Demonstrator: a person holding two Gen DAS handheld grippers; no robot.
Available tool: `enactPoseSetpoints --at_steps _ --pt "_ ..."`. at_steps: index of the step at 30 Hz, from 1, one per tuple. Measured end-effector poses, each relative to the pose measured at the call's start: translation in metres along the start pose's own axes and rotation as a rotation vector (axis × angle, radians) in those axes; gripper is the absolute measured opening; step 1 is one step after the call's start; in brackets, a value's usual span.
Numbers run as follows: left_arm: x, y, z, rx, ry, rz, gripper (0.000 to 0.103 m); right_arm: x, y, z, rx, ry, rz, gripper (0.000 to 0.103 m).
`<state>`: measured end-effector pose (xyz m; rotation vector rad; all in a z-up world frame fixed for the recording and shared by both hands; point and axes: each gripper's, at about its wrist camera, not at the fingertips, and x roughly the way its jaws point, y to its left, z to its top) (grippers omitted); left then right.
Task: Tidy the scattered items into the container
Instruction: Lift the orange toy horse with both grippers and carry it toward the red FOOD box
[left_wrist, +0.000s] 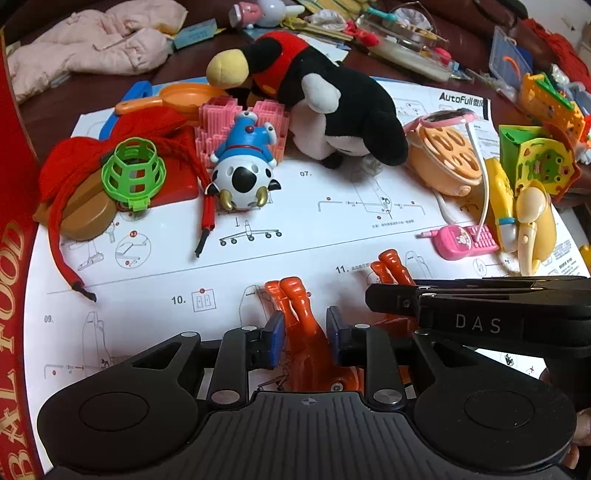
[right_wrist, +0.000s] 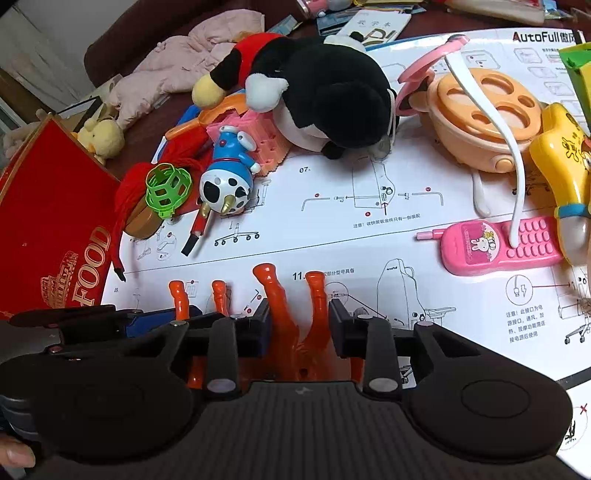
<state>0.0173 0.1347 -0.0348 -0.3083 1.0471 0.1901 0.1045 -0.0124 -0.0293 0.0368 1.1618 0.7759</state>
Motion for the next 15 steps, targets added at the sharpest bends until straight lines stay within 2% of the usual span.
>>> enactPoseSetpoints --at_steps 2,3,10,15 --pt "-0.001 -0.002 -0.001 -0.003 -0.002 0.004 0.013 0.000 0.001 0.000 -0.002 0.007 -0.007 0.036" --pt "-0.001 -0.004 -0.002 -0.003 -0.003 0.002 0.010 -0.001 0.002 -0.001 -0.009 0.010 -0.013 0.036" --pt "-0.004 -0.008 -0.008 -0.015 -0.001 0.012 0.010 -0.004 0.004 -0.004 -0.024 0.032 -0.022 0.034" --pt "-0.005 -0.007 -0.011 -0.028 -0.001 0.019 0.016 -0.006 0.005 -0.006 -0.029 0.035 -0.028 0.033"
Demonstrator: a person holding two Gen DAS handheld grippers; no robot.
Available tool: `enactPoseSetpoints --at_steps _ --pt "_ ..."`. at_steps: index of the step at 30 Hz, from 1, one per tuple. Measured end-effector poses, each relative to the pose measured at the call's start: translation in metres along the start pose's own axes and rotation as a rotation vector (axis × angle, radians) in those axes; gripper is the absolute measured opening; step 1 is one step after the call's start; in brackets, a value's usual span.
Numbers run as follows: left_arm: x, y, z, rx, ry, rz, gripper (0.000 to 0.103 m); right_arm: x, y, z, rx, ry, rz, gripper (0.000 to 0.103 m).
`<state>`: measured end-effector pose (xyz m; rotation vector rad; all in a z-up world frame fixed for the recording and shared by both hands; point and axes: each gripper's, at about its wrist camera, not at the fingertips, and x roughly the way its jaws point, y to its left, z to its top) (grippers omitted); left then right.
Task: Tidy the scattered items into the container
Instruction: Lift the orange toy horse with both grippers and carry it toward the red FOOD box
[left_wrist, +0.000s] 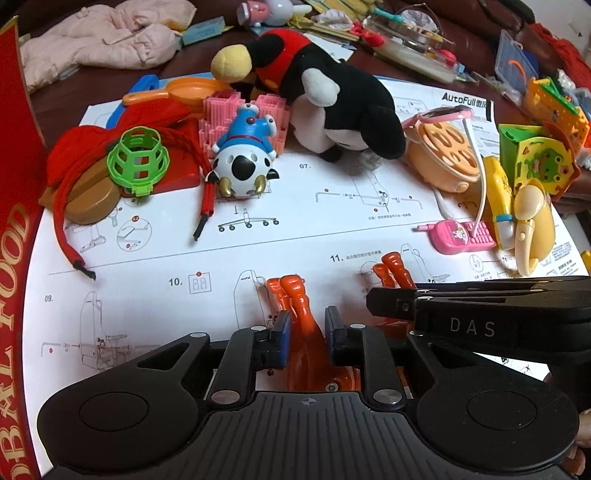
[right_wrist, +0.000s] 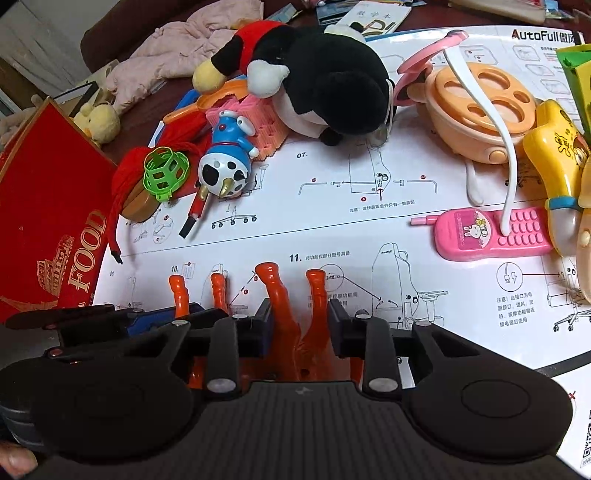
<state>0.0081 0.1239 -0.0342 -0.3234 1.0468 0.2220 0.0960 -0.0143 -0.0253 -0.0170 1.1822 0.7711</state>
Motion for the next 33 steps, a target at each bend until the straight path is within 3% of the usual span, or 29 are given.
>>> enactPoseSetpoints --at_steps 2,3,5,20,33 --pt "-0.001 -0.001 -0.001 0.000 0.010 0.003 0.017 -0.001 0.001 -0.001 -0.007 -0.001 0.002 0.030" --pt "-0.001 -0.003 -0.001 0.008 0.014 0.004 0.017 -0.002 0.001 -0.002 -0.011 0.003 0.013 0.022" --pt "-0.002 -0.007 -0.002 0.021 0.021 0.008 0.009 -0.003 0.004 -0.004 -0.020 0.007 0.019 0.017" --pt "-0.018 -0.020 -0.014 0.052 0.038 0.056 0.007 -0.014 0.008 -0.018 -0.031 0.038 0.043 0.016" --pt "-0.037 -0.017 -0.015 0.035 0.013 0.032 0.005 -0.026 0.016 -0.020 -0.061 0.012 0.052 0.016"
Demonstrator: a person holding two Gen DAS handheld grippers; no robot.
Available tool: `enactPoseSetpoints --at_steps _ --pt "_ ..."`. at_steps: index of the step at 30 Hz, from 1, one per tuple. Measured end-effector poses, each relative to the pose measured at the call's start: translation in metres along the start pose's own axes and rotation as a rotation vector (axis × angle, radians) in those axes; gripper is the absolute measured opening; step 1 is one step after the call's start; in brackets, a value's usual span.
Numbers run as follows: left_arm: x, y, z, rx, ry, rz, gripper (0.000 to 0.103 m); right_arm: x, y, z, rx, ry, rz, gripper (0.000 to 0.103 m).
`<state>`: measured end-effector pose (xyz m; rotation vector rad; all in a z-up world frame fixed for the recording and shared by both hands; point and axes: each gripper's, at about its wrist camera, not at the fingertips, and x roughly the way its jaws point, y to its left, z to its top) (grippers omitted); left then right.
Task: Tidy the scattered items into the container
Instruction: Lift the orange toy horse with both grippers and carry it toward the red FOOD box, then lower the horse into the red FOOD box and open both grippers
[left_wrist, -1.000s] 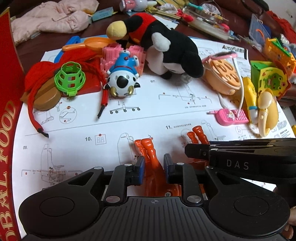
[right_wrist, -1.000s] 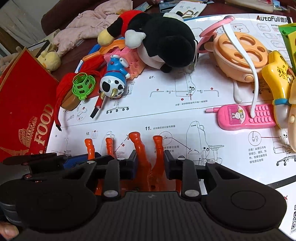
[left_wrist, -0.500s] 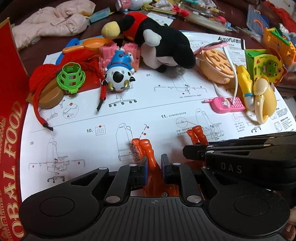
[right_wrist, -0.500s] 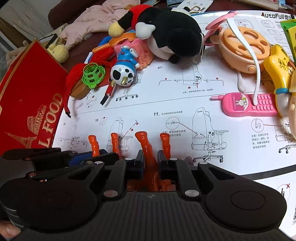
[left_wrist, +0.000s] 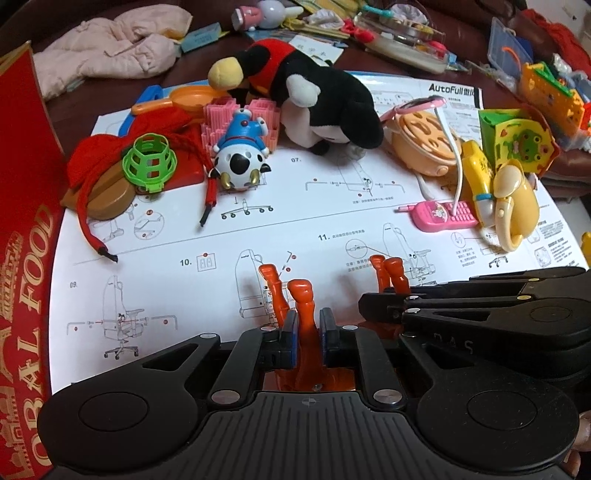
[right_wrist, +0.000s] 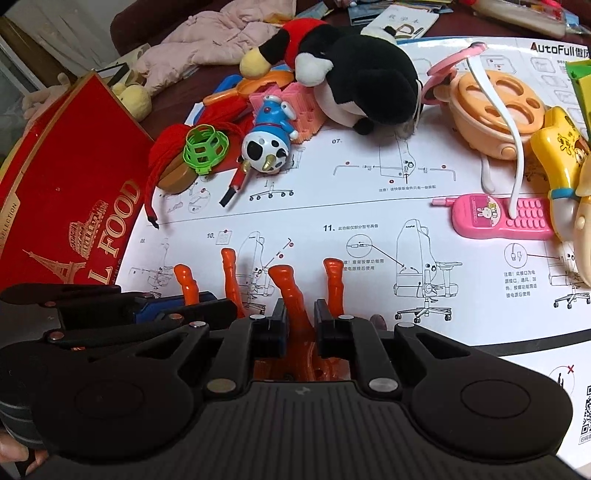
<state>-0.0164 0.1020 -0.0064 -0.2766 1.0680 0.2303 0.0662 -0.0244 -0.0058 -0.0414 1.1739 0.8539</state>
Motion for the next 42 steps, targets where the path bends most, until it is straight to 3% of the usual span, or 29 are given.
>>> enactPoseSetpoints --at_steps 15,25,35,42 --pt "-0.023 0.002 0.009 -0.015 -0.055 -0.006 0.005 -0.016 0.006 0.009 0.008 -0.049 0.033 0.017" --pt "-0.050 0.004 0.028 -0.001 -0.132 0.012 0.005 -0.033 0.017 0.036 -0.008 -0.098 0.057 0.017" --pt "-0.112 0.027 0.058 -0.033 -0.303 0.061 0.005 -0.066 0.068 0.083 -0.120 -0.215 0.107 0.018" --pt "-0.178 0.070 0.066 -0.118 -0.455 0.135 0.006 -0.085 0.138 0.119 -0.258 -0.302 0.186 0.018"
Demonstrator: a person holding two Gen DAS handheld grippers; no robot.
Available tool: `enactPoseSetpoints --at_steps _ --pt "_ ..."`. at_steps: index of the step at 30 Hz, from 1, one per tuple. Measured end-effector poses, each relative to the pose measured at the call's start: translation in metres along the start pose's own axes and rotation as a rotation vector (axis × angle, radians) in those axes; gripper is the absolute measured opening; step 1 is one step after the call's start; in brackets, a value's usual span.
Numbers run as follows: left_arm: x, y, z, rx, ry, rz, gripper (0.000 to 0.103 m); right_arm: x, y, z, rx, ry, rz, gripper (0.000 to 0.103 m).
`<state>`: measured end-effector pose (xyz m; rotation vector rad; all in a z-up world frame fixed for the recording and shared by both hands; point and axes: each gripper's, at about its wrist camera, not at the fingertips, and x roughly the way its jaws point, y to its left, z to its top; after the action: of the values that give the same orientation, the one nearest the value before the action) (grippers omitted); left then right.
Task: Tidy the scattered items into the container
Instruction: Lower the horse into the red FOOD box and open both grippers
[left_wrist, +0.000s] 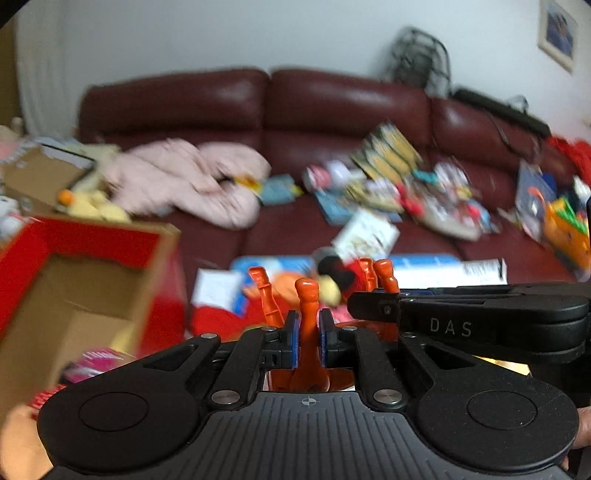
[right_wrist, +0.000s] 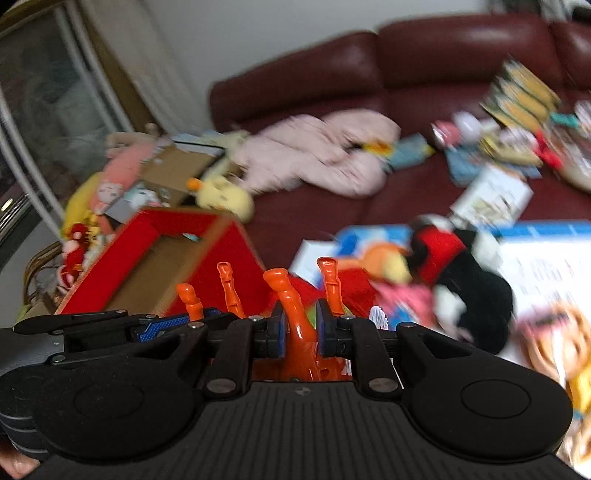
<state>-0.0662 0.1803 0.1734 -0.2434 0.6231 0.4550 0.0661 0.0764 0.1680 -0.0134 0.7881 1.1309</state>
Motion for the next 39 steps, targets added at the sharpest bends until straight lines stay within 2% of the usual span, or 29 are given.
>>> enactPoseSetpoints --at_steps 7,10,13,17,25,27,28,29,30,31,32,34,39 --pt "-0.055 0.069 0.022 -0.090 -0.126 0.126 0.006 0.026 0.085 0.038 -0.148 -0.041 0.118 0.018" --pt "-0.068 0.102 0.026 -0.109 -0.143 0.189 0.006 0.046 0.122 0.045 -0.207 -0.029 0.161 0.018" --pt "-0.072 0.133 0.021 -0.128 -0.132 0.250 0.006 0.071 0.153 0.046 -0.251 0.009 0.190 0.017" --pt "-0.062 0.176 0.009 -0.188 -0.073 0.277 0.006 0.113 0.179 0.039 -0.270 0.098 0.202 0.017" --pt "-0.027 0.232 -0.007 -0.269 0.024 0.298 0.006 0.170 0.197 0.024 -0.252 0.216 0.164 0.017" --pt "-0.018 0.238 -0.009 -0.285 0.037 0.301 0.006 0.178 0.197 0.024 -0.237 0.235 0.166 0.020" --pt "-0.015 0.240 -0.009 -0.290 0.044 0.303 0.008 0.181 0.195 0.025 -0.218 0.238 0.163 0.021" --pt "-0.013 0.242 -0.010 -0.289 0.045 0.322 0.015 0.183 0.192 0.026 -0.199 0.235 0.162 0.031" --pt "-0.012 0.242 -0.010 -0.289 0.042 0.344 0.032 0.183 0.188 0.027 -0.186 0.226 0.153 0.045" --pt "-0.013 0.242 -0.011 -0.292 0.042 0.364 0.052 0.181 0.184 0.028 -0.179 0.208 0.142 0.052" --pt "-0.014 0.242 -0.011 -0.295 0.032 0.375 0.073 0.180 0.179 0.029 -0.176 0.193 0.142 0.068" --pt "-0.015 0.241 -0.012 -0.288 0.017 0.393 0.082 0.178 0.174 0.030 -0.177 0.188 0.145 0.071" --pt "-0.010 0.231 -0.014 -0.266 0.040 0.400 0.087 0.166 0.161 0.028 -0.188 0.198 0.157 0.073"
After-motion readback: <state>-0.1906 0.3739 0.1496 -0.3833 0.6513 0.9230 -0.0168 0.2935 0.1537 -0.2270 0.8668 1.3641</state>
